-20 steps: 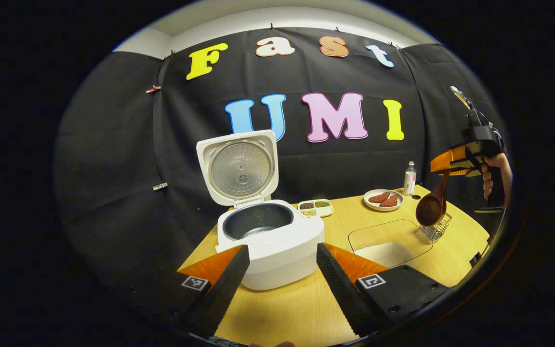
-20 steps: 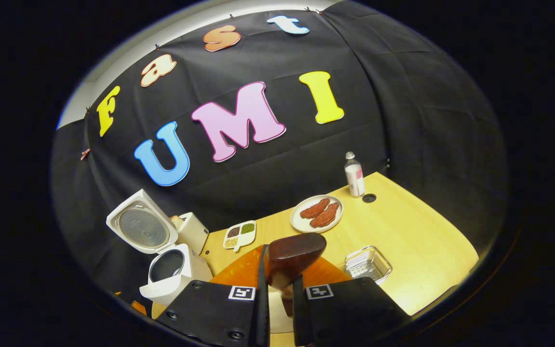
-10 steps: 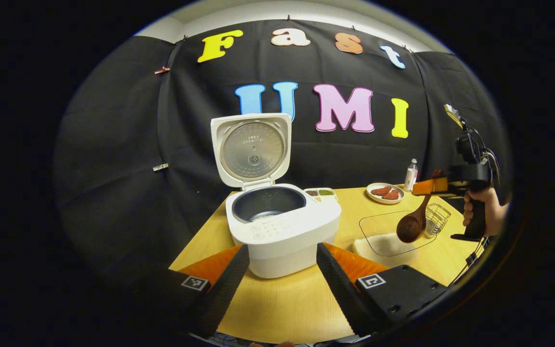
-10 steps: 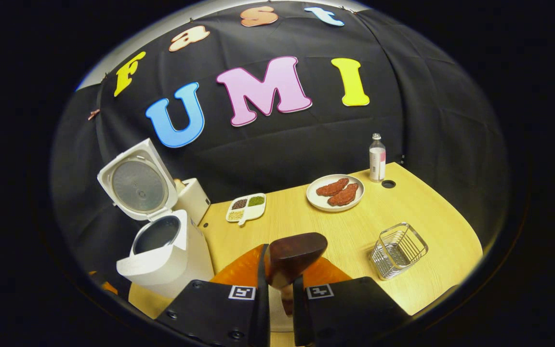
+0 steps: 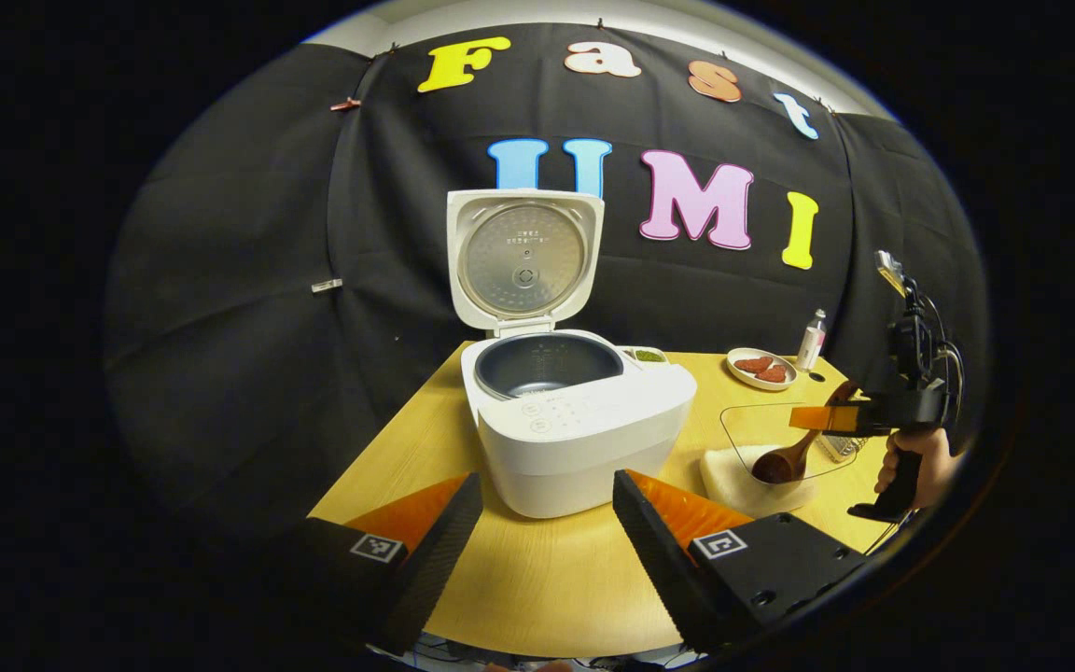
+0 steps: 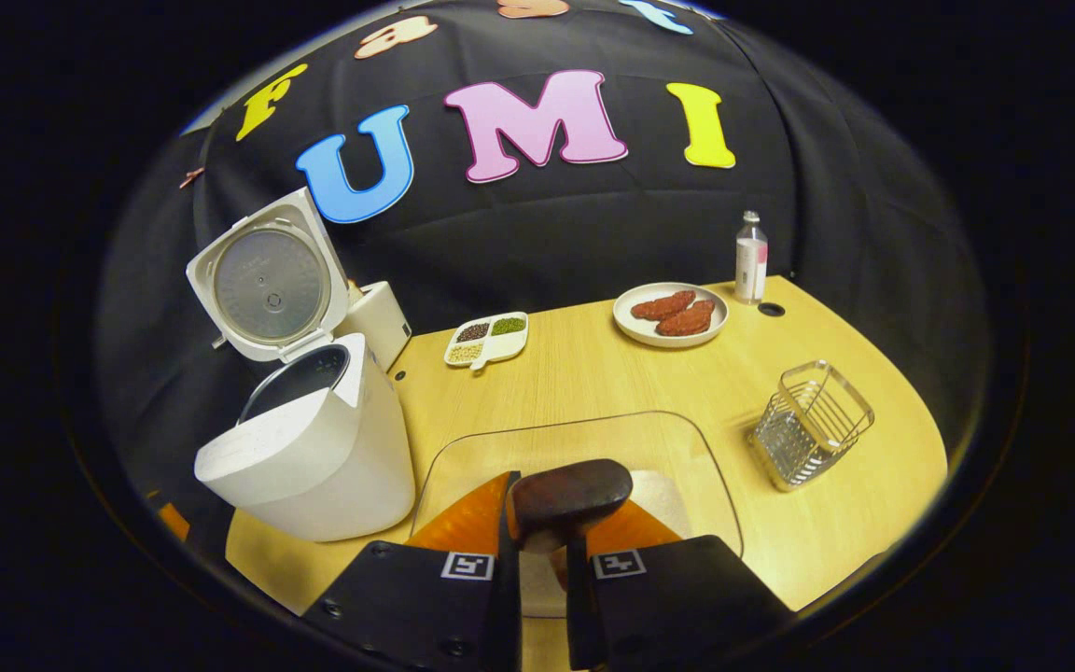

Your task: Close the left gripper, press the button to open the rice cooker; take a wooden spoon from the chopstick holder with the right hand, scoop a spoonful of rice and pour it into the rice cooker, then put the wooden spoon back into the chopstick holder.

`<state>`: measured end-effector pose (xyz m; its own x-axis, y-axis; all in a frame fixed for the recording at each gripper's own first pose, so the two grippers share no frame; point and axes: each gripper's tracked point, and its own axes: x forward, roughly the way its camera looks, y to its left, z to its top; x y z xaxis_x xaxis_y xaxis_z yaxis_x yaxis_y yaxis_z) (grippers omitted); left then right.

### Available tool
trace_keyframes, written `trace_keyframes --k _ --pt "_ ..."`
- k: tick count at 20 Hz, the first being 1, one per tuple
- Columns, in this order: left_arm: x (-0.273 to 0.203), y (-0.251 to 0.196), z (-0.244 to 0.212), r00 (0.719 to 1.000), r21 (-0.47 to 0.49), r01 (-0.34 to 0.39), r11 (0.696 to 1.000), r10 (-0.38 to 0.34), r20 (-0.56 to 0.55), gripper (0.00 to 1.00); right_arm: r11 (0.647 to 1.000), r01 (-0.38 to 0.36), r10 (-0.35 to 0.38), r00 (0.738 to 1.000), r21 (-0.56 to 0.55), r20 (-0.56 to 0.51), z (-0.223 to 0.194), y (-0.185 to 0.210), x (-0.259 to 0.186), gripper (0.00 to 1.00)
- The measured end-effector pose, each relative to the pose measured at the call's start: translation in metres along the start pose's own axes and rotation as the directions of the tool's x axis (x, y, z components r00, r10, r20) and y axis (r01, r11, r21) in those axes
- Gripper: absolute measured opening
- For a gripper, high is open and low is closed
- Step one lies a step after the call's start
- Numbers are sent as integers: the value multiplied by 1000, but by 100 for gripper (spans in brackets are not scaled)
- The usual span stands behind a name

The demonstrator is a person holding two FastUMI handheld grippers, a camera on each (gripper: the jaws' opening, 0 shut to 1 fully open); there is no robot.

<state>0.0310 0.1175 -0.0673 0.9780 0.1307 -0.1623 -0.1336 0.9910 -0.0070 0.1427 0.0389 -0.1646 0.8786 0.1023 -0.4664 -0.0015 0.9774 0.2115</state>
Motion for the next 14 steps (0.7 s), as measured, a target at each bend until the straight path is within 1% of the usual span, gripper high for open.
trace_keyframes --k 3,4,5,8,10,14 --pt "5 5 -5 1000 -84 -10 996 7 -29 98 998 -20 23 998 54 -54 -6 10 -1 23" --pt "6 7 -7 999 -114 -16 993 12 -37 99 996 -23 29 997 90 -73 -7 12 -2 19" --pt "5 9 -8 999 -132 -23 991 18 -40 99 992 -19 31 996 127 -89 -8 13 -2 24" --pt "3 16 -14 998 -144 -46 989 40 -44 96 970 0 33 991 243 -133 -6 12 1 24" --pt "1 19 -16 998 -160 -50 986 42 -50 95 945 11 47 984 327 -170 -7 9 4 24" --pt "-3 23 -20 997 -173 -64 983 56 -53 96 868 29 79 977 496 -196 1 0 2 24"
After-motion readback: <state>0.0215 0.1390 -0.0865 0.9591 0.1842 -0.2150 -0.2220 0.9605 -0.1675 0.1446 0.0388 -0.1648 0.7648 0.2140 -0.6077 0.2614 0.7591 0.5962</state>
